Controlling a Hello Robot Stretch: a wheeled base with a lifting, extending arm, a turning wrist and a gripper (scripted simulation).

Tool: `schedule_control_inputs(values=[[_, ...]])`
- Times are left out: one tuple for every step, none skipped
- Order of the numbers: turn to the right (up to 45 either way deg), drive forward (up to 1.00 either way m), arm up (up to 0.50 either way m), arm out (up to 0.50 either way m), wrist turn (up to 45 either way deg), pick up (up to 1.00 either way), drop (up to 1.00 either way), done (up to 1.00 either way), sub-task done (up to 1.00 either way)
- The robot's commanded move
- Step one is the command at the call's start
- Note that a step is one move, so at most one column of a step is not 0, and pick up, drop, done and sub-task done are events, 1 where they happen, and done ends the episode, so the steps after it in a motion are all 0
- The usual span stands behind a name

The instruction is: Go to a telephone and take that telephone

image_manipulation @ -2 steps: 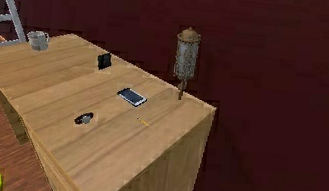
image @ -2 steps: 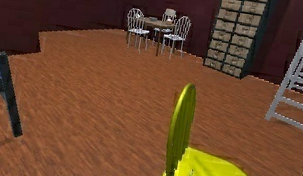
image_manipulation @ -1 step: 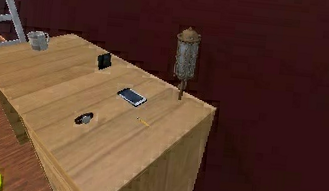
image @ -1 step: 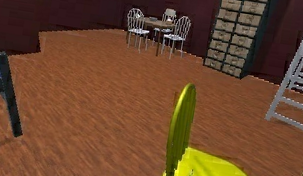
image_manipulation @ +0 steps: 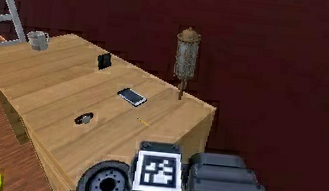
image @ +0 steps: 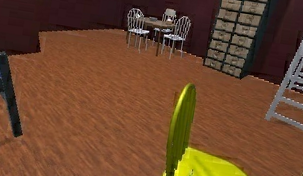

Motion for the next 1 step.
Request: schedule_control_inputs(values=[[0.0,0.00,0.00,0.48,0.0,0.00,0.00,0.00,0.00]])
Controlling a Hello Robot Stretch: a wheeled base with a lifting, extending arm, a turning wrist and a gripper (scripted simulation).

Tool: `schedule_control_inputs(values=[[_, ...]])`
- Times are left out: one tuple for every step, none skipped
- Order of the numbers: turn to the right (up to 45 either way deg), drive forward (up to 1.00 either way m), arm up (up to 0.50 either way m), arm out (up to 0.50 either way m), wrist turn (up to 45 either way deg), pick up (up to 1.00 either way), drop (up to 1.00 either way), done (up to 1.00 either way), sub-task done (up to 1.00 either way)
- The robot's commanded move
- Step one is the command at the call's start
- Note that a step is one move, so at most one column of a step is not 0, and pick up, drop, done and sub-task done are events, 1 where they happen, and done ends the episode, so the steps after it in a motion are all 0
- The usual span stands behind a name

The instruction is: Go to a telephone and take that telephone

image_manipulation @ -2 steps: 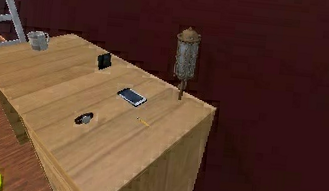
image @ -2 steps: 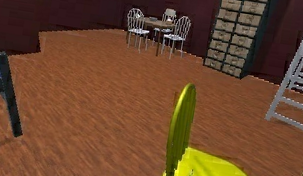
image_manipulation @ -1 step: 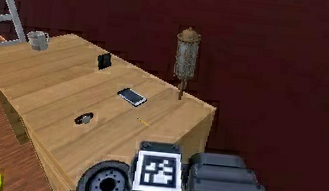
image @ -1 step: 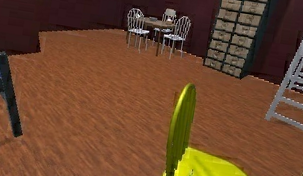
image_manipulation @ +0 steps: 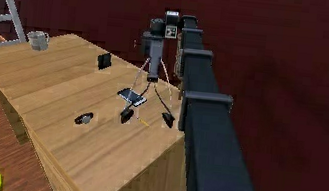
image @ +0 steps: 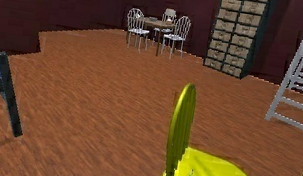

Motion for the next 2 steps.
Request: schedule_control_inputs(values=[[0.0,0.00,0.00,0.00,45.0,0.00,0.00,0.00,0.00],[0.0,0.00,0.00,0.00,45.0,0.00,0.00,0.00,0.00]])
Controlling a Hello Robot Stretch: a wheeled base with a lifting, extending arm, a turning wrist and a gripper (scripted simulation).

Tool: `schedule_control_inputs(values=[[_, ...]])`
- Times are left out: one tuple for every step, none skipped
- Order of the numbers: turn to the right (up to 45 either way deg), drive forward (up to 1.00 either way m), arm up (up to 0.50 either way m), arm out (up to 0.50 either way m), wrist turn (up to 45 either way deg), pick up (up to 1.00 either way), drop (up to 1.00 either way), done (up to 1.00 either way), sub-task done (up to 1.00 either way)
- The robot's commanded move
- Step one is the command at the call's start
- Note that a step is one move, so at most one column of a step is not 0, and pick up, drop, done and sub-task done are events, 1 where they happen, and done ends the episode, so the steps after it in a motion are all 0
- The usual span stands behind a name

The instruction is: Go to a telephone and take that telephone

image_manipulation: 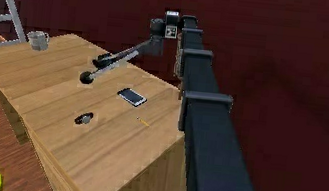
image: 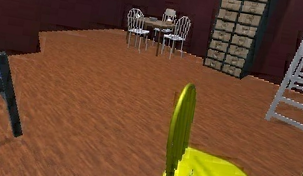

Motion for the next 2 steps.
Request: schedule_control_inputs(values=[[0.0,0.00,0.00,0.00,45.0,0.00,0.00,0.00,0.00],[0.0,0.00,0.00,0.00,15.0,0.00,0.00,0.00,0.00]])
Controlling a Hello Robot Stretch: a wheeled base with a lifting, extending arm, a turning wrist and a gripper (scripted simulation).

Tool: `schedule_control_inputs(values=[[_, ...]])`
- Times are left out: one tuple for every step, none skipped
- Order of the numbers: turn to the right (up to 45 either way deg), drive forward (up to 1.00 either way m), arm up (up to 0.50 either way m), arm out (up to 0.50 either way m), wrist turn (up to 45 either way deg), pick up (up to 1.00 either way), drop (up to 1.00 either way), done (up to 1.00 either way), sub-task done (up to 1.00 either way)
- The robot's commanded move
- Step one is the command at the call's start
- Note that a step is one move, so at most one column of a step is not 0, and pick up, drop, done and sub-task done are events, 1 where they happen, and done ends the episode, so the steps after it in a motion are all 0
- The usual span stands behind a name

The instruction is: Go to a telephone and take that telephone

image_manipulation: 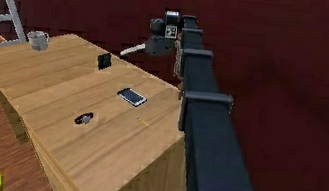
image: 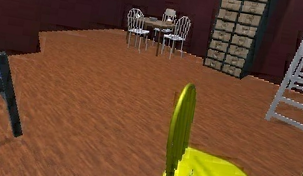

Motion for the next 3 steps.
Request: schedule_control_inputs(values=[[0.0,0.00,-0.24,0.00,0.0,0.00,0.00,0.00,0.00],[0.0,0.00,0.00,0.00,0.0,1.00,0.00,0.00,0.00],[0.0,0.00,0.10,0.00,0.0,0.00,0.00,0.00,0.00]])
